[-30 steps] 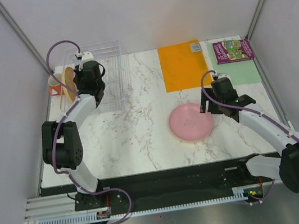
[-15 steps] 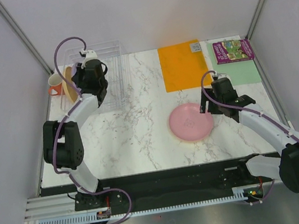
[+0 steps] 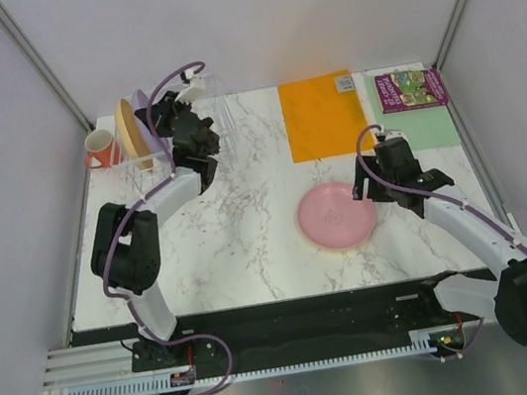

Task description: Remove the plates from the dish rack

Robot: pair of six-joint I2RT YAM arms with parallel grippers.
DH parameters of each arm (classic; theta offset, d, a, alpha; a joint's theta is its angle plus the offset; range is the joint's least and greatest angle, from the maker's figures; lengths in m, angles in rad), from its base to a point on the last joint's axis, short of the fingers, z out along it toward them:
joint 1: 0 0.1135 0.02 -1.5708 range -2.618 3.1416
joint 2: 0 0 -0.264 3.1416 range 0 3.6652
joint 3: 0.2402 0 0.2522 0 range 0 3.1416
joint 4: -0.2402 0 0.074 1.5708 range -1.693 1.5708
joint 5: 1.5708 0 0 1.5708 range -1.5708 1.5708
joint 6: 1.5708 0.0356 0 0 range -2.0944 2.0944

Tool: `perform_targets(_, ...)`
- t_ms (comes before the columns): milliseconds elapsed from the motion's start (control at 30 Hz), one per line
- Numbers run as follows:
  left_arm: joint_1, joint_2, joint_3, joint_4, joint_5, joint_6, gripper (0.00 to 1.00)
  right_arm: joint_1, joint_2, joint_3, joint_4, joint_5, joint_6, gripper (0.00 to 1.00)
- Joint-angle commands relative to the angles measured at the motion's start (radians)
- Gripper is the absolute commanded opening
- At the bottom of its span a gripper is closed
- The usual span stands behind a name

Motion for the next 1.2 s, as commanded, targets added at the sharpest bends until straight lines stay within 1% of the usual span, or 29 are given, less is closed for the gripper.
perform_targets(0, 0.003, -0.045, 0.044, 0.433, -0.017, 0.256, 0.02, -0.003, -0.052, 0.02, -0.01, -0.012, -0.011, 0.83)
perform_targets(233, 0.008, -0.014, 0.006, 0.407, -0.023, 0.21, 0.02, -0.003, -0.073, 0.009, -0.019, -0.006, -0.013, 0.84)
perform_targets(333, 0.008, 0.006, -0.013, 0.426, -0.036, 0.197, 0.02, -0.003, -0.067, 0.012, -0.018, -0.008, -0.014, 0.84)
perform_targets(467, 0.008, 0.017, -0.066, 0.4, -0.047, 0.147, 0.02, -0.003, -0.052, 0.014, -0.016, -0.006, -0.014, 0.84)
perform_targets(567, 0.008, 0.029, -0.086, 0.394, -0.052, 0.136, 0.02, -0.003, -0.046, 0.013, -0.013, -0.008, -0.016, 0.84)
perform_targets(733, 0.016, 0.073, -0.08, 0.377, -0.052, 0.128, 0.02, -0.004, -0.042, 0.01, -0.007, -0.014, -0.016, 0.84)
perform_targets(800, 0.017, 0.109, -0.079, 0.383, -0.049, 0.145, 0.02, -0.003, -0.042, 0.01, -0.005, -0.017, -0.016, 0.84)
perform_targets(967, 0.022, 0.19, -0.065, 0.525, -0.032, 0.269, 0.02, -0.003, -0.039, 0.006, -0.001, -0.021, -0.017, 0.84)
perform_targets(1033, 0.022, 0.221, -0.034, 0.524, -0.043, 0.282, 0.02, -0.003, -0.035, 0.004, 0.001, -0.024, -0.02, 0.84)
perform_targets(1167, 0.022, 0.254, -0.003, 0.59, -0.05, 0.375, 0.02, -0.004, -0.03, 0.003, 0.004, -0.028, -0.02, 0.83)
